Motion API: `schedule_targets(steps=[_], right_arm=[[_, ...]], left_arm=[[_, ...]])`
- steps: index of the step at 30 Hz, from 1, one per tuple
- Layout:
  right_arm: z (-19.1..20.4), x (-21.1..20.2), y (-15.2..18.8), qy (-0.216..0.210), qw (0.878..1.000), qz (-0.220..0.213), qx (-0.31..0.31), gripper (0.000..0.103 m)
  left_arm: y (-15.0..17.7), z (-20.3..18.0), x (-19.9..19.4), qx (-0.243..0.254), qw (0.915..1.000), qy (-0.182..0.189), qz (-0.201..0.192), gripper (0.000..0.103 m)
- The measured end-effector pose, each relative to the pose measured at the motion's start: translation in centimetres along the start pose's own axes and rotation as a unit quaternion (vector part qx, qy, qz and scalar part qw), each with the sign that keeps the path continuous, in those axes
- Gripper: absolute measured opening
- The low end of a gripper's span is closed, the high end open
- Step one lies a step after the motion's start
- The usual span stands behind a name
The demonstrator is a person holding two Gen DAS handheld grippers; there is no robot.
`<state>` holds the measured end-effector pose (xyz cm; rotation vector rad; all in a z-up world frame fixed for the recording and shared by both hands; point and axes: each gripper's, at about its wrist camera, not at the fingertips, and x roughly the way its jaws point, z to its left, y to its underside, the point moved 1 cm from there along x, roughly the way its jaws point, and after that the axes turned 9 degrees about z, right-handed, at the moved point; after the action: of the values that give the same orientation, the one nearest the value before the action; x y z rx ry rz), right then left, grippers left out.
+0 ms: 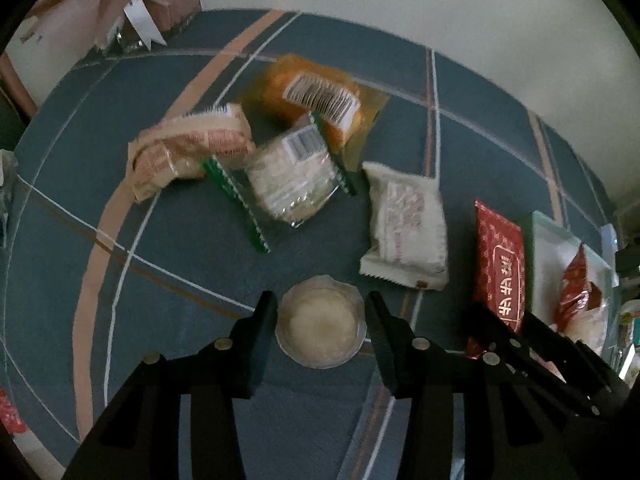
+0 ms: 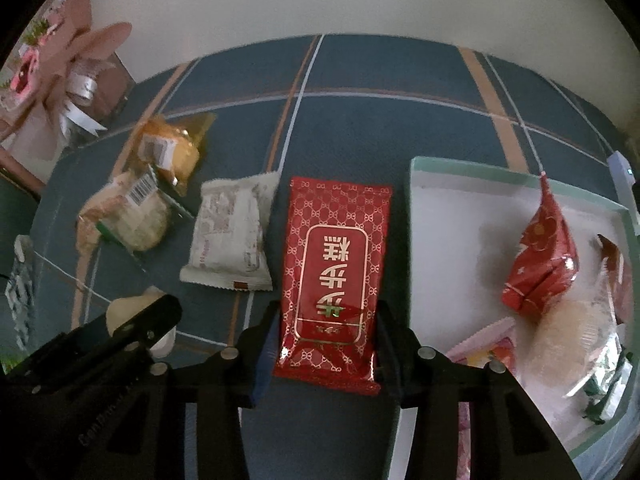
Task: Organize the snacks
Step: 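Lift both snacks and carry them toward the white tray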
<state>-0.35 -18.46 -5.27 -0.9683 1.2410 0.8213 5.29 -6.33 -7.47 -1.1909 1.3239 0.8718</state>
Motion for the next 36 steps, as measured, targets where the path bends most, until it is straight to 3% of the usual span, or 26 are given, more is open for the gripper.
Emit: schedule_targets(steps=[11,12,13,14,20,32,35,36], right_arm=[[-1.6,-6.1,1.3,-0.014,0.999,-0.032,0.02,0.048],[-1.9,-6.7,1.6,-0.015,0.999,-0.035,0.023,0.048],[-2.2,-6.8,1.2,-0.016,0.999,-0.037,0.024,0.048],[-1.9,-7.1,1.2,-0.017,0.999,-0.039,0.026,0.047],[-2.4,-7.0,1.1,-0.022,0.998,-0.042,0.039,0.048],[-3.8,-3.6,1.0,-0.026,0.998,-0.002,0.052,0.047],[-4.3,-3.7,1.0,-0.024,0.998,-0.004,0.058,0.047],[-4.5,-3.9,1.0,-0.024,0.998,-0.007,0.059,0.047]], left_arm=[[0.1,-1.1,-6.1,0.012,0.9976,0.012,-0.067,0.046],[-0.9,-1.2,-6.2,0.016,0.9974,0.012,-0.069,0.041],[-0.8,-1.5,-6.7,0.02,0.9969,0.015,-0.075,0.018],[-0.7,-1.6,-6.9,0.021,0.9966,0.019,-0.077,0.013],[-0.5,-3.4,-7.0,0.043,0.9957,0.013,-0.081,0.013],[-1.3,-2.0,-2.9,0.002,0.999,0.036,-0.028,0.014],[-1.2,-2.7,-2.5,0.006,0.9988,0.042,-0.023,0.022],[-1.2,-3.0,-2.4,0.008,0.9988,0.043,-0.022,0.03]])
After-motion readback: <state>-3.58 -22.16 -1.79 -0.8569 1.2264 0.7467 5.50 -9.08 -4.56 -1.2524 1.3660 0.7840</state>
